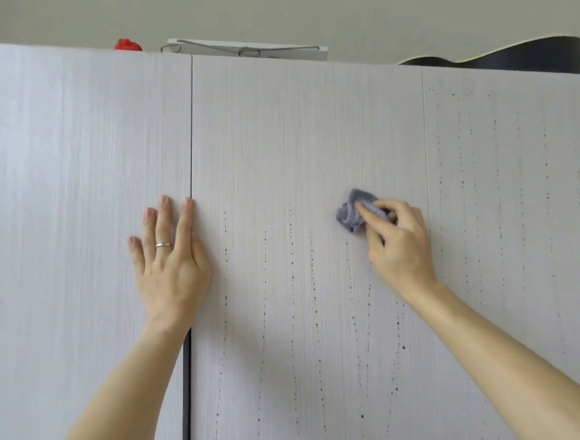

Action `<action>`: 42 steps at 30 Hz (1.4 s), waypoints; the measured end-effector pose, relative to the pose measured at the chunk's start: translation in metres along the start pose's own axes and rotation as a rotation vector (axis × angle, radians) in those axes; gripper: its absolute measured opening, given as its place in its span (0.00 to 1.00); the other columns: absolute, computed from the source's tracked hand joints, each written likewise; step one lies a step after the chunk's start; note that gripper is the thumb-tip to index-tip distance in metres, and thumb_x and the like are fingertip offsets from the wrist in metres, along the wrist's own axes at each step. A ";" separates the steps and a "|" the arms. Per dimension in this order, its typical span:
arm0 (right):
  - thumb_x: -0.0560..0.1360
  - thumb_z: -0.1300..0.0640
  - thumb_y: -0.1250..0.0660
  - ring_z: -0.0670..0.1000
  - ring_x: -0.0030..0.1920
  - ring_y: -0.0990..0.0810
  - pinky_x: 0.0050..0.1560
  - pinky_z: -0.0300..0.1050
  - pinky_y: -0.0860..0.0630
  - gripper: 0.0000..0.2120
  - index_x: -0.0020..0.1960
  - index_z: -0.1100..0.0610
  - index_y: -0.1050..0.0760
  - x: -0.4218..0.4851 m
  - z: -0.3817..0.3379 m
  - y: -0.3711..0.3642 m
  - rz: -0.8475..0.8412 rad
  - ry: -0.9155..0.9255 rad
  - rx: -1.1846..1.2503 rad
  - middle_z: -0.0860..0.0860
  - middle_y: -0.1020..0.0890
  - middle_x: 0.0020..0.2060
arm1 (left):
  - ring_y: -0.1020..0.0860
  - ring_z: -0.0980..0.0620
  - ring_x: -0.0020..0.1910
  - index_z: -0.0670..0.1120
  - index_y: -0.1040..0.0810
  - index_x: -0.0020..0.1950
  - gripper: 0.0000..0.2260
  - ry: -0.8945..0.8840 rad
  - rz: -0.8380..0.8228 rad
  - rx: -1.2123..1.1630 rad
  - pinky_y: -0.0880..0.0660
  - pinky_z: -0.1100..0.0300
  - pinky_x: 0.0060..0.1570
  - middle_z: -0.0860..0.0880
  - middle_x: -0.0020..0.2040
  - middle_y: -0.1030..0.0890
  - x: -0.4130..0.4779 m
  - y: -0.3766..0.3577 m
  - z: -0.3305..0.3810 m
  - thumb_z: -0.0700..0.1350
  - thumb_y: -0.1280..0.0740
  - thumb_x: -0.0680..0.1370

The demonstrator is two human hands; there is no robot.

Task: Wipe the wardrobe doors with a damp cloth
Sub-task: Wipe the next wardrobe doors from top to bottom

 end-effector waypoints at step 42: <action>0.71 0.70 0.32 0.59 0.43 0.26 0.40 0.50 0.24 0.20 0.59 0.54 0.16 -0.019 -0.130 -0.060 -0.097 0.423 0.053 0.54 0.20 0.46 | 0.52 0.52 0.82 0.49 0.48 0.83 0.24 -0.168 -0.076 0.079 0.51 0.45 0.79 0.54 0.83 0.49 -0.084 -0.007 -0.053 0.49 0.53 0.86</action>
Point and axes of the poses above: each hand's wrist, its own x-axis towards the middle knuckle, its own y-axis out of the back of the hand, z = x × y, the point moved 4 cm from there along x, towards the middle knuckle
